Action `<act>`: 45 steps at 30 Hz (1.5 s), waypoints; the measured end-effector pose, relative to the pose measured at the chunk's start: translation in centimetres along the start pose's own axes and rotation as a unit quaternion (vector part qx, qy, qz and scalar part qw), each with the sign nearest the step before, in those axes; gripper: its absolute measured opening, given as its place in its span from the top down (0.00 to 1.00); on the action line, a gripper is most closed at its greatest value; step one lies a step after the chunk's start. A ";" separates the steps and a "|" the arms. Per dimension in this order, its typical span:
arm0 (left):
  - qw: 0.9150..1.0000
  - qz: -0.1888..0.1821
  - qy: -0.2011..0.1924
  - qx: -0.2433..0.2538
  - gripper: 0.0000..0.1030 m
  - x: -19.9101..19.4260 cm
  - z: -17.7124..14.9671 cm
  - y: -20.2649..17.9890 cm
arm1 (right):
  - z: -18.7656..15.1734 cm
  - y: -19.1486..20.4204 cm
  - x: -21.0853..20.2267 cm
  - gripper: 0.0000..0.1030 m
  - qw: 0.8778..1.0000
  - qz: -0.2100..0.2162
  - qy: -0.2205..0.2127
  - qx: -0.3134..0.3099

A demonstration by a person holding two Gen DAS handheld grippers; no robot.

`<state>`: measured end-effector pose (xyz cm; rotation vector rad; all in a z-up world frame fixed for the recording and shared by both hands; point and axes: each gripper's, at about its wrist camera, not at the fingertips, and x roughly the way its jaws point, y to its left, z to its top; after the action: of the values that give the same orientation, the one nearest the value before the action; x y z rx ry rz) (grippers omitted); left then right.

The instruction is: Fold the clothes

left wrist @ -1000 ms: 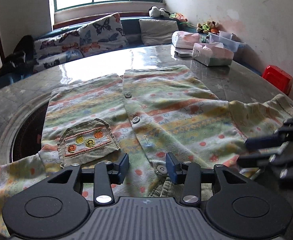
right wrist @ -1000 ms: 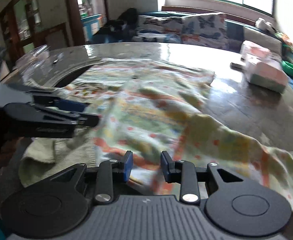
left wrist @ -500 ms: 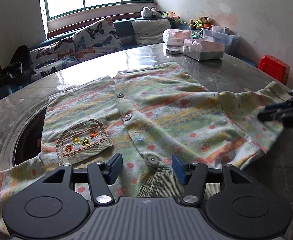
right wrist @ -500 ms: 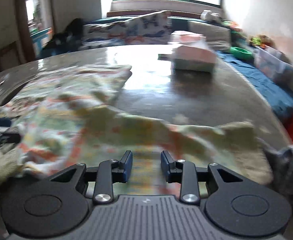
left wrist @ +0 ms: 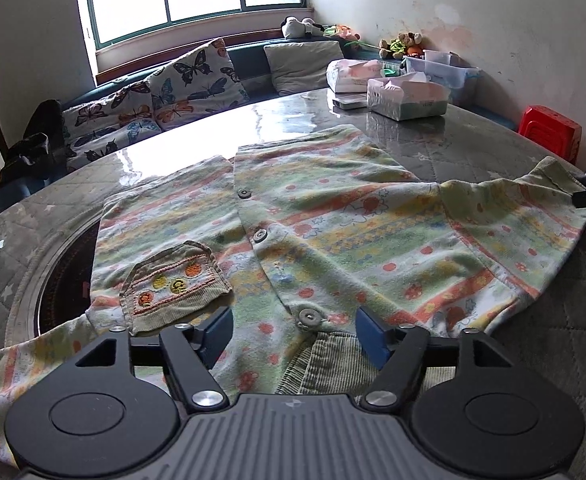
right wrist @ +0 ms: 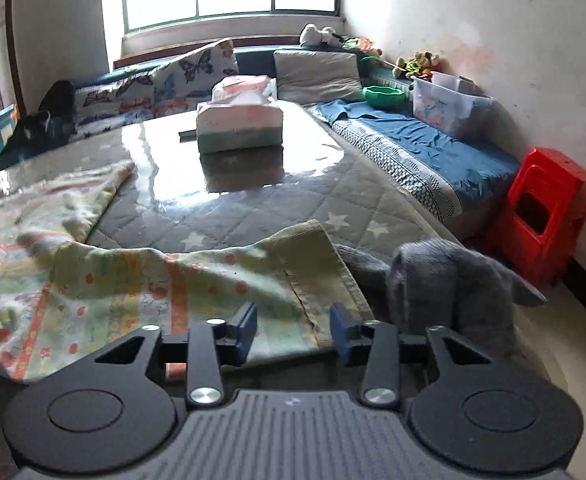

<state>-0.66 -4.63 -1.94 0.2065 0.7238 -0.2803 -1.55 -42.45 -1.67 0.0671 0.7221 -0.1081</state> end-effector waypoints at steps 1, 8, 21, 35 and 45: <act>1.000 0.001 0.000 0.000 0.27 0.0 0.0 0.0 | -0.2 -0.2 -0.3 0.60 1.000 -0.003 0.001 0.007; 1.000 0.003 -0.003 -0.001 0.23 -0.3 -0.1 -0.1 | -1.1 -1.2 0.3 0.59 0.998 -0.023 0.010 0.050; 1.000 0.012 -0.009 -0.006 0.09 -1.0 -0.2 0.0 | -0.5 -0.5 1.8 0.91 0.994 -0.024 -0.028 0.101; 0.999 0.024 -0.014 -0.036 0.00 -1.4 -0.4 1.4 | 4.9 3.8 -3.8 0.93 0.989 0.088 -0.108 0.048; 0.994 0.053 -0.026 -0.089 0.00 -3.4 -1.8 5.1 | 9.0 15.9 -4.9 0.93 0.964 0.224 -0.119 -0.080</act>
<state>-2.54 1.27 -0.52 0.0674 0.6796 -0.1178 2.63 -27.21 8.66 0.0597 0.4592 0.3705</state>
